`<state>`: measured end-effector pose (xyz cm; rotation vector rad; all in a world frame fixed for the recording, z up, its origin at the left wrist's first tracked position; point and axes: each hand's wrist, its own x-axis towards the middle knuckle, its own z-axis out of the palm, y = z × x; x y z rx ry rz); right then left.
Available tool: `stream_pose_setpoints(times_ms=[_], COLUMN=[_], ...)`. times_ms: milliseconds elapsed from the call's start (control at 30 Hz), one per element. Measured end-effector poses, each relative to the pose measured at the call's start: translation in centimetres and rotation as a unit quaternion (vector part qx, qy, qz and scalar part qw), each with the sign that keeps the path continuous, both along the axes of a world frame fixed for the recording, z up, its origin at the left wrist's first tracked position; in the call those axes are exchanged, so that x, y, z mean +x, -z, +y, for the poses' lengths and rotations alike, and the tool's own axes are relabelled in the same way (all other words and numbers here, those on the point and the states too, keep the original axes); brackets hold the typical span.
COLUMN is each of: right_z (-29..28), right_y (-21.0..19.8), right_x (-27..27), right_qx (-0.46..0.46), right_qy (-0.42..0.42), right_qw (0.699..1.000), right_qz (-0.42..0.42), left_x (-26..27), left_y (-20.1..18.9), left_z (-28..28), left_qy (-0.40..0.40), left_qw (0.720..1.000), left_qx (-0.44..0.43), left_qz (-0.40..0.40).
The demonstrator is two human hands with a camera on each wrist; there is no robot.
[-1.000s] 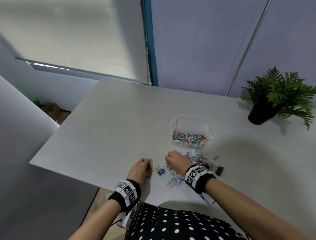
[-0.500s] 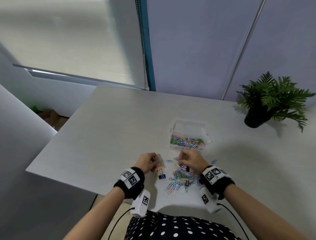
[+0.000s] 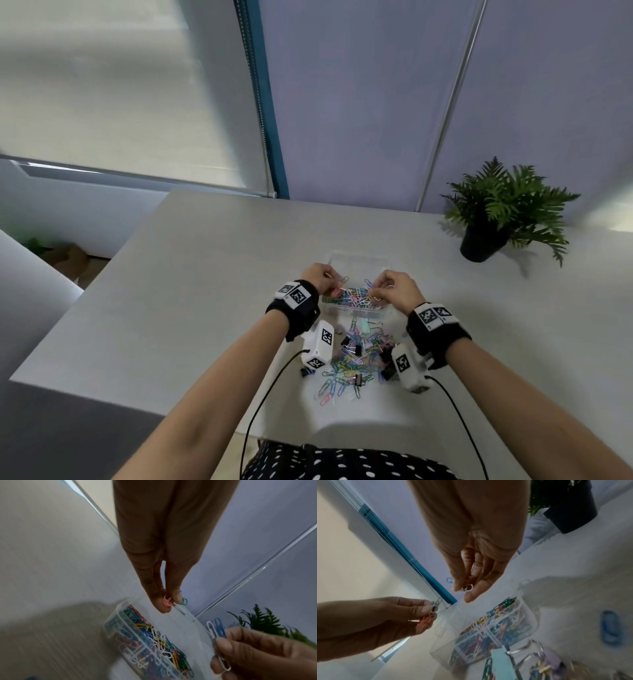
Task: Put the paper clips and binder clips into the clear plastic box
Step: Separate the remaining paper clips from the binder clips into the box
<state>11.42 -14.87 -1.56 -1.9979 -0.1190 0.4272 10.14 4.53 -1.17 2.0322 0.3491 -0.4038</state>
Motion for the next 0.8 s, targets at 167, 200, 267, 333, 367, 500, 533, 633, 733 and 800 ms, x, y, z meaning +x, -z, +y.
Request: stream_pose_setpoints(times_ms=[167,200,267,333,367,500,533,633,733,800], right_z=[1.0,1.3,1.7,2.1,2.3,2.1,1.9,1.1,0.7,1.0], right_y=[0.1,0.1,0.0,-0.1,-0.1,-0.3,-0.4,0.6,2.1,3.2], right_x=[1.2,1.3,1.4,1.3,1.1,-0.1,-0.8,-4.0,-7.9,-9.9], right_qx=[0.008,0.004,-0.019,-0.057,-0.081,-0.131,-0.125,-0.121,-0.196,-0.242], right_qy=[0.027,0.03,0.021,-0.014,-0.037,-0.107,-0.122,-0.202,-0.348,-0.421], right_qw=[1.0,1.0,0.999,0.997,0.995,0.979,0.976,0.953,0.894,0.846], right_qz=[0.005,0.0,-0.022,-0.041,-0.05,-0.111,-0.129,-0.19,-0.204,-0.221], left_x=[0.6,0.5,0.1,-0.4,-0.6,-2.4,-3.1,-6.2,-9.7,-11.5], left_y=[0.7,0.7,0.8,0.7,0.6,-0.3,-0.5,0.0,1.1,2.0], left_z=[0.6,0.8,1.0,1.1,1.2,2.4,2.9,4.1,3.8,2.6], left_qy=[0.001,-0.004,-0.013,-0.004,0.007,0.05,0.054,0.08,0.176,0.242], left_qw=[0.999,0.998,0.996,0.995,0.996,0.996,0.996,0.994,0.975,0.951], left_qx=[-0.016,-0.036,-0.079,-0.089,-0.083,-0.055,-0.041,0.024,0.135,0.192], left_qz=[0.042,0.049,0.049,0.037,0.025,-0.045,-0.057,-0.066,-0.027,-0.026])
